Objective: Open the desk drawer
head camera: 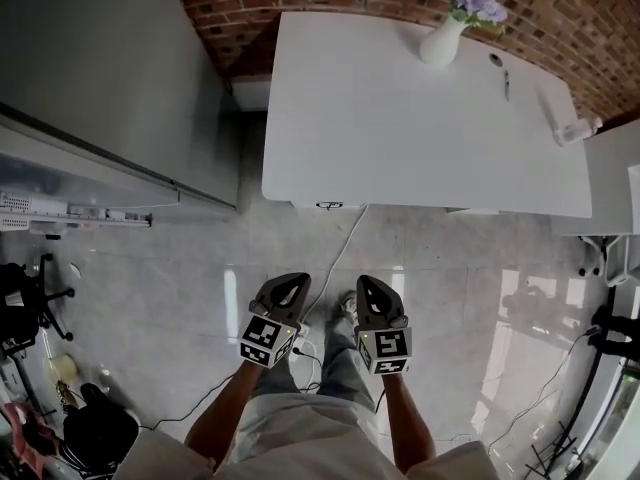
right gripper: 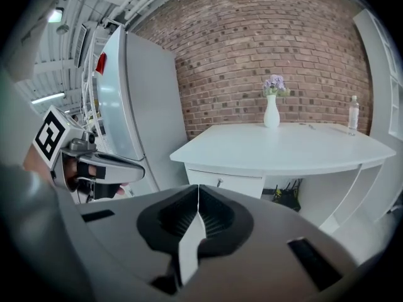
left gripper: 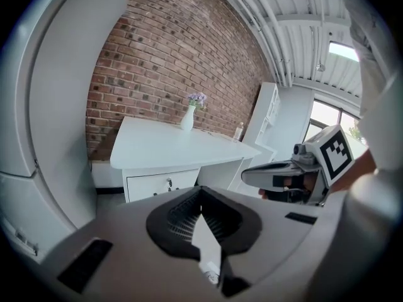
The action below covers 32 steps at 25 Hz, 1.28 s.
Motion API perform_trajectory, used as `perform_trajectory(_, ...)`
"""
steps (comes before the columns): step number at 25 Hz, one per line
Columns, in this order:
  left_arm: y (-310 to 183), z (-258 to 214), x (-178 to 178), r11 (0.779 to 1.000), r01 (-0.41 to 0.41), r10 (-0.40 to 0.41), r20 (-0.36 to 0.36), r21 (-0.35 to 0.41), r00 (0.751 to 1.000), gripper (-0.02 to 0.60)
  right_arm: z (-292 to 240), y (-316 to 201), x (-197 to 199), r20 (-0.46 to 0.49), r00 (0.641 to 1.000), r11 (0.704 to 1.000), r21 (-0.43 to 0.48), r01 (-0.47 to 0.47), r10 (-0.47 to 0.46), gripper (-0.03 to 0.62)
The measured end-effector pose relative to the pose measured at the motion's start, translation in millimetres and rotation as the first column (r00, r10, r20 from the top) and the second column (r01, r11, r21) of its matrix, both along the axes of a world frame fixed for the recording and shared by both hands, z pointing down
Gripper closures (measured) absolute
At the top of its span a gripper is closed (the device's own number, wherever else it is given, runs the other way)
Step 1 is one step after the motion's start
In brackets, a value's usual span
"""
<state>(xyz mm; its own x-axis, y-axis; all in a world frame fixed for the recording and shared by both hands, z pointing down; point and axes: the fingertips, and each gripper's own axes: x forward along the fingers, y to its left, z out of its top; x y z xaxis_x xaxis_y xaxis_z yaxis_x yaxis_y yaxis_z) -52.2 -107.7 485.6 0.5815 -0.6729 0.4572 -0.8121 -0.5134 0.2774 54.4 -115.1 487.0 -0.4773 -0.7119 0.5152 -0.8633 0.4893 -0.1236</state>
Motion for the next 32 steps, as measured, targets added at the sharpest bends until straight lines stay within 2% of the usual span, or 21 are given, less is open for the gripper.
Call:
perform_trajectory(12,15.7,82.3,5.0,0.998,-0.020,0.018,-0.020,-0.053,1.000,0.571,93.9,7.7,-16.3,0.000,1.000,0.999,-0.052,0.009,-0.009,0.576)
perform_trajectory(26,24.9,171.2,7.7,0.995,0.025,-0.028,-0.029,-0.100,0.999,0.571,200.9,40.5,-9.5,-0.010,1.000,0.989,-0.148,0.006,-0.008,0.576)
perform_trajectory(32,28.3,197.6,7.5,0.991,0.046,-0.050,-0.031,-0.122,0.998,0.571,222.2,37.1,-7.5,0.013,1.000,0.987,-0.160,-0.008,0.010,0.577)
